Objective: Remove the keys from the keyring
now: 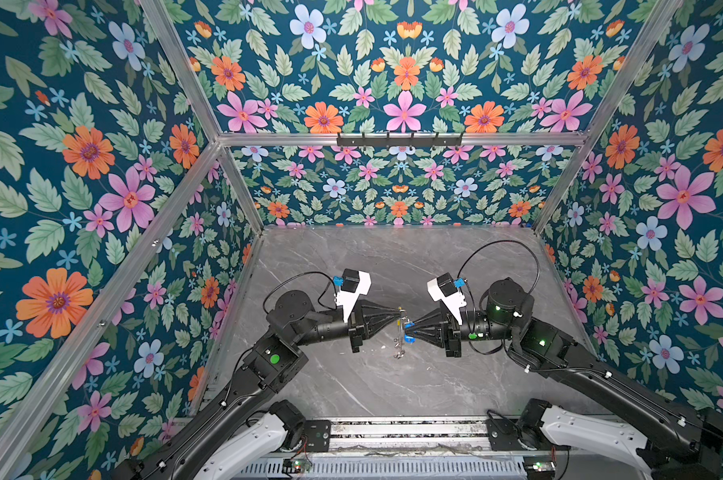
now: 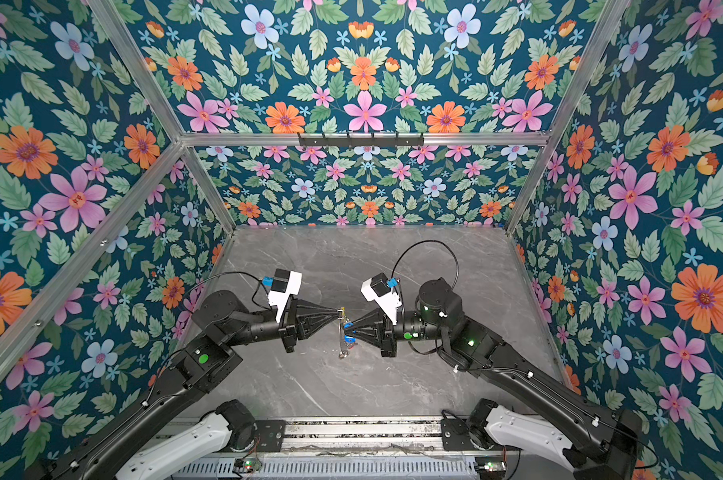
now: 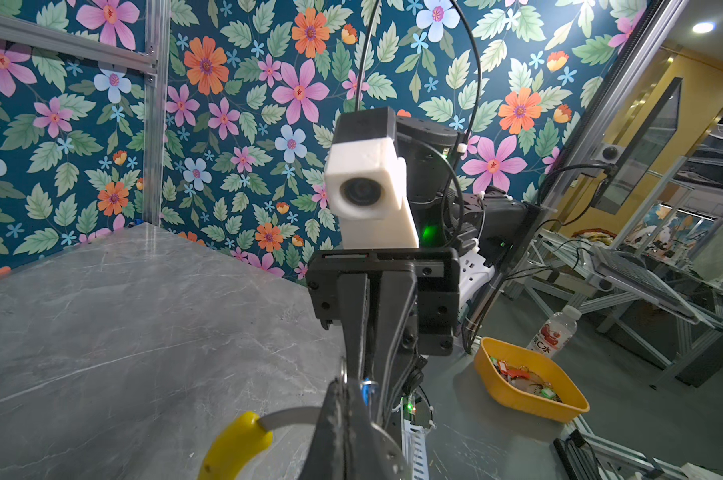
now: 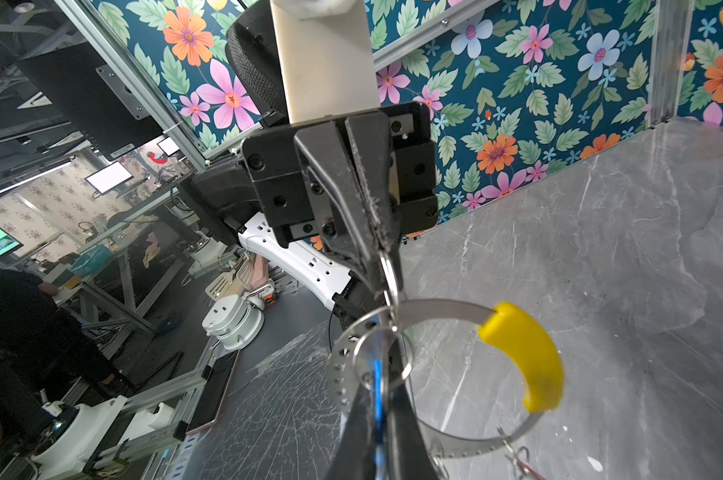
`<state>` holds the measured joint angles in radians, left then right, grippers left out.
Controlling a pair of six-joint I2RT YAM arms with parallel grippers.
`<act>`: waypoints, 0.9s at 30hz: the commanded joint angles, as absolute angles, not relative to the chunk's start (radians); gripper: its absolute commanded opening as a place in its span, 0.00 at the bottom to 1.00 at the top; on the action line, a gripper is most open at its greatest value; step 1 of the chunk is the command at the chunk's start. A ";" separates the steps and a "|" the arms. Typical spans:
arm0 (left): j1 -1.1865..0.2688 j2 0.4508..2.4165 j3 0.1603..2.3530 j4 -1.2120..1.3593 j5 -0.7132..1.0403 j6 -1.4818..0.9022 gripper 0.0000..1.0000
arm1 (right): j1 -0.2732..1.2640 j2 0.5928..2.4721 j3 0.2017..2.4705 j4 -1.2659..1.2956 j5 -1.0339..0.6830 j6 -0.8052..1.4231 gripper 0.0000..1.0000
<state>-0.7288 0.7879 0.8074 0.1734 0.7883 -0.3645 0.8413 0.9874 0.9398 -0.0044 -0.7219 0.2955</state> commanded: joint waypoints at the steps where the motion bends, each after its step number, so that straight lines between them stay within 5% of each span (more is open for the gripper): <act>1: -0.729 0.775 0.776 0.306 0.760 -0.404 0.00 | 0.857 0.999 0.958 0.000 -0.718 0.274 0.00; 12: -0.729 0.751 0.608 0.687 0.710 -0.531 0.00 | 0.907 1.069 1.019 -0.062 -0.696 0.216 0.00; 27: -0.728 0.759 0.578 0.757 0.741 -0.542 0.00 | 0.922 1.112 1.020 -0.066 -0.780 0.245 0.00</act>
